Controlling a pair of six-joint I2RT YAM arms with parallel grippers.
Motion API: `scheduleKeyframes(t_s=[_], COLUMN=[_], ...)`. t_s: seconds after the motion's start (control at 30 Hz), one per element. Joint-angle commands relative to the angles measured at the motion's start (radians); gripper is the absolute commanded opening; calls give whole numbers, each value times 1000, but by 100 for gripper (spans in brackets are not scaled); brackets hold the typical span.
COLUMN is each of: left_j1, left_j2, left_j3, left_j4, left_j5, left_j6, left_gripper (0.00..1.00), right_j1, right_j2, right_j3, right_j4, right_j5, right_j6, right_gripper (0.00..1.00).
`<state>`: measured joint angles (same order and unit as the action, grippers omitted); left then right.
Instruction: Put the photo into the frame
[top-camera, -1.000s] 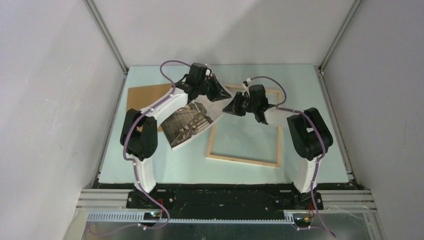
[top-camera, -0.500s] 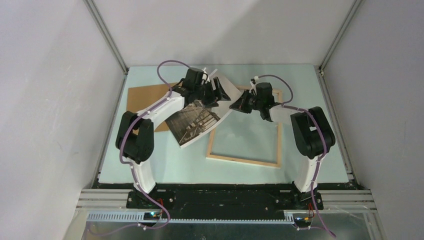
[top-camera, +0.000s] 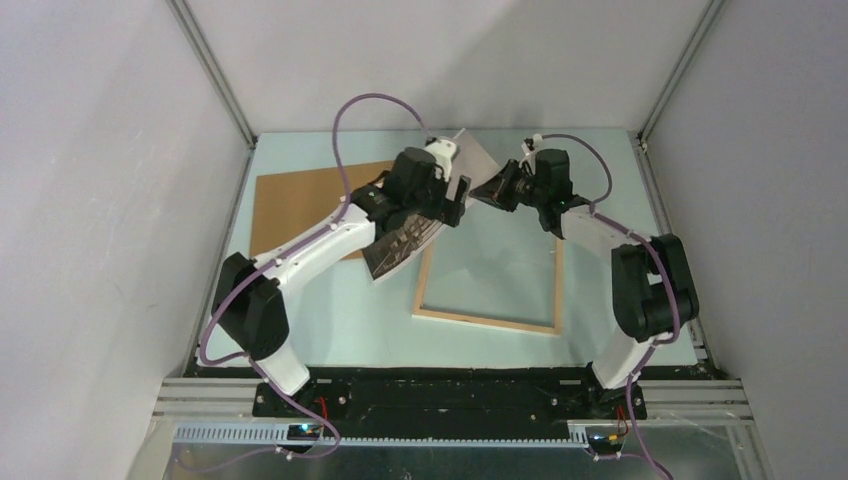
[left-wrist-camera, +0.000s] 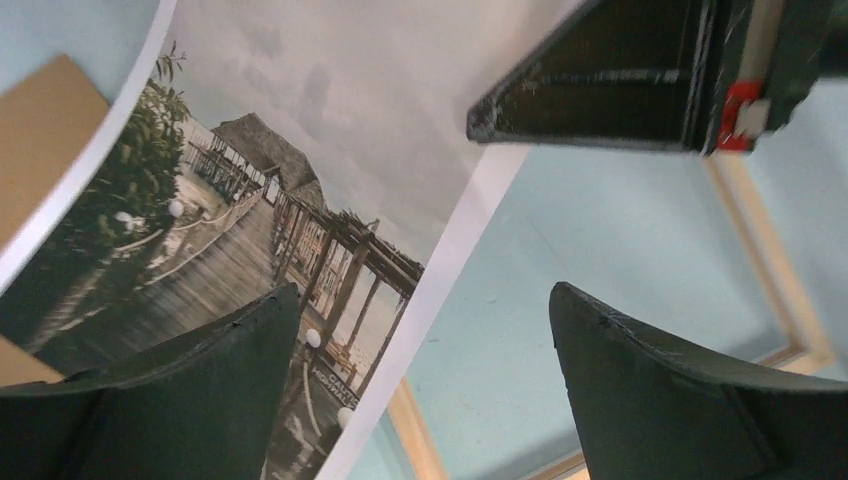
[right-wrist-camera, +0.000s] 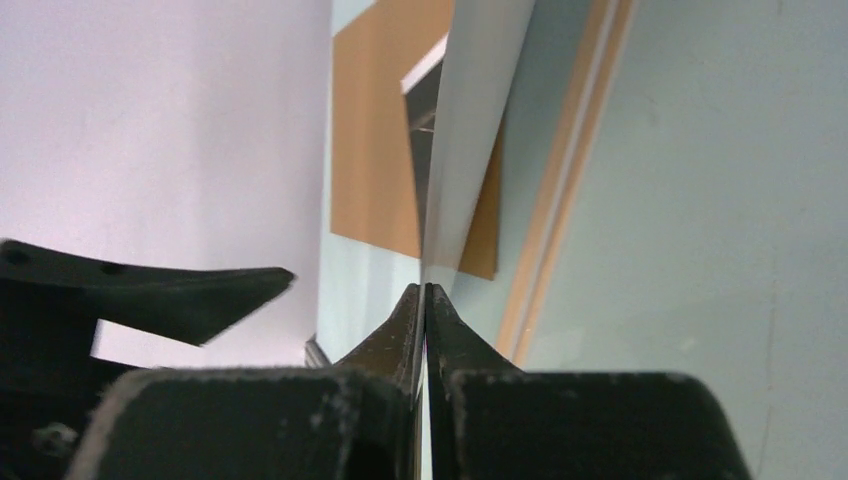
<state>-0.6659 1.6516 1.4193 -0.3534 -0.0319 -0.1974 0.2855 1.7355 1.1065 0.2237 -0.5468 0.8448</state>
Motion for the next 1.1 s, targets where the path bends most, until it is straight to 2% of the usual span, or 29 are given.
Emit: scheduleKeyframes(t_s=[0.0, 0.23, 0.33, 0.7, 1.07], left_j1=[-73, -154, -173, -197, -209], left_j2=[-19, 51, 88, 207, 257], left_j3=[-13, 18, 40, 154, 227], left_j4=[3, 5, 4, 4, 2], left_j5=[-208, -314, -351, -379, -382], left_j6=[188, 298, 326, 396, 415], left_gripper=[100, 97, 92, 63, 34], right_j1=[-22, -44, -52, -89, -102], right_j2=[-99, -157, -172, -212, -221], right_j3=[36, 32, 27, -13, -39], right_j4=[-24, -55, -66, -80, -75], right_j5=[-33, -50, -59, -60, -69], right_j6=[49, 63, 62, 51, 47], right_gripper=[0, 0, 0, 0, 0])
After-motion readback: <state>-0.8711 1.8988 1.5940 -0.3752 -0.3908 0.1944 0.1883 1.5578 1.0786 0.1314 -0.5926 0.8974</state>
